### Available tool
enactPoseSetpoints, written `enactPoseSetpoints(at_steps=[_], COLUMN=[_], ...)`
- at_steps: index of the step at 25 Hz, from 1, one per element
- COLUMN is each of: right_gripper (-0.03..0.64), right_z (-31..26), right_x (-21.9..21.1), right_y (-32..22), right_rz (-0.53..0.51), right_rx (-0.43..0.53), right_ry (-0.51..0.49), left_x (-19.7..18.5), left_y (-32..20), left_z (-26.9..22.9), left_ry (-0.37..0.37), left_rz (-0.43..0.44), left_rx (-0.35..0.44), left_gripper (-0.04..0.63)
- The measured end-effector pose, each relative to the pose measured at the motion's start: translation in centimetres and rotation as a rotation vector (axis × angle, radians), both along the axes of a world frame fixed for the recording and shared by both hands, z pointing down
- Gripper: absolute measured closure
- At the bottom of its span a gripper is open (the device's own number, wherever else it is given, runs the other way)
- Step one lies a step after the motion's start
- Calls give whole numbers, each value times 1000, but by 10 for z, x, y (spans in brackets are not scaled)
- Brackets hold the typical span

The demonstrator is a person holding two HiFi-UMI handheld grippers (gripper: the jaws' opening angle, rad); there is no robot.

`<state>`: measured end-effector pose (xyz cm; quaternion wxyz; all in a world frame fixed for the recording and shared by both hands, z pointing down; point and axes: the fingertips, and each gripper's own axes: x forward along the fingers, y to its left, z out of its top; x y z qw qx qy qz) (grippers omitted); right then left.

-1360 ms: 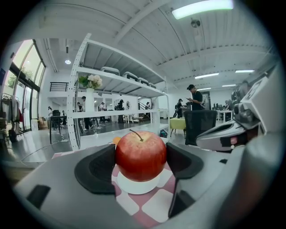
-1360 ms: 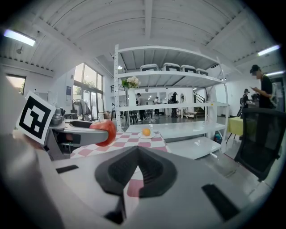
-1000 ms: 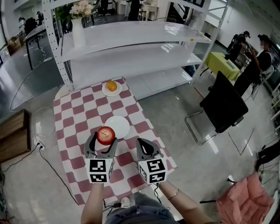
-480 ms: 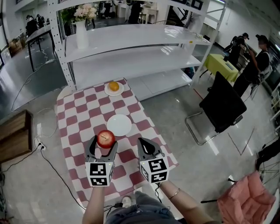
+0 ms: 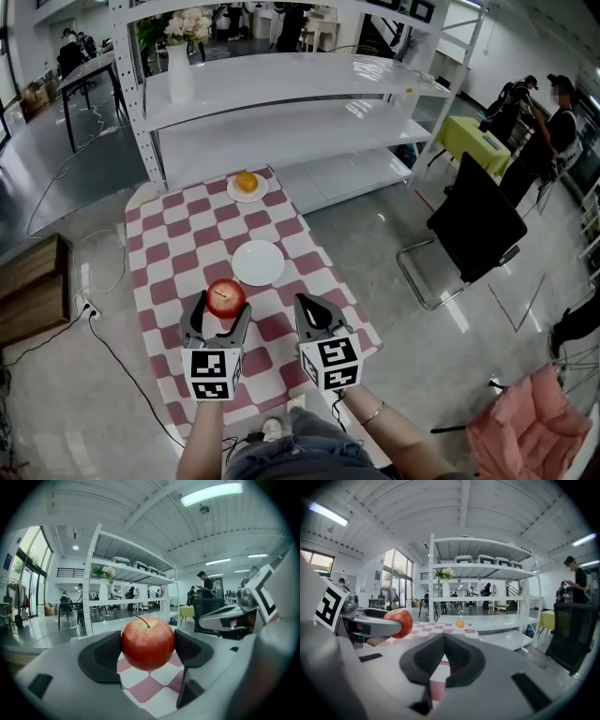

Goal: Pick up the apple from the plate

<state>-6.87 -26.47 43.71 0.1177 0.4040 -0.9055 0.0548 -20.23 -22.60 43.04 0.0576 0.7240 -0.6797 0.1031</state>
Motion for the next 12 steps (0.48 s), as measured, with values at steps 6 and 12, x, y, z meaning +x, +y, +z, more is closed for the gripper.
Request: enactPoseSetpoints(at_steps=[6,12], right_gripper=[609,609], right_z=[-3,-6], right_x=[0,-1], right_y=[7,24], right_rz=[-1,-4], right_rx=[7,16], right_ry=[0,-6], left_x=[0,-2], left_y=[10,28], left_z=[-2,-3], left_ry=[-3,-6], left_rz=[2,-2], left_rx=[6,6], left_gripper=[244,244])
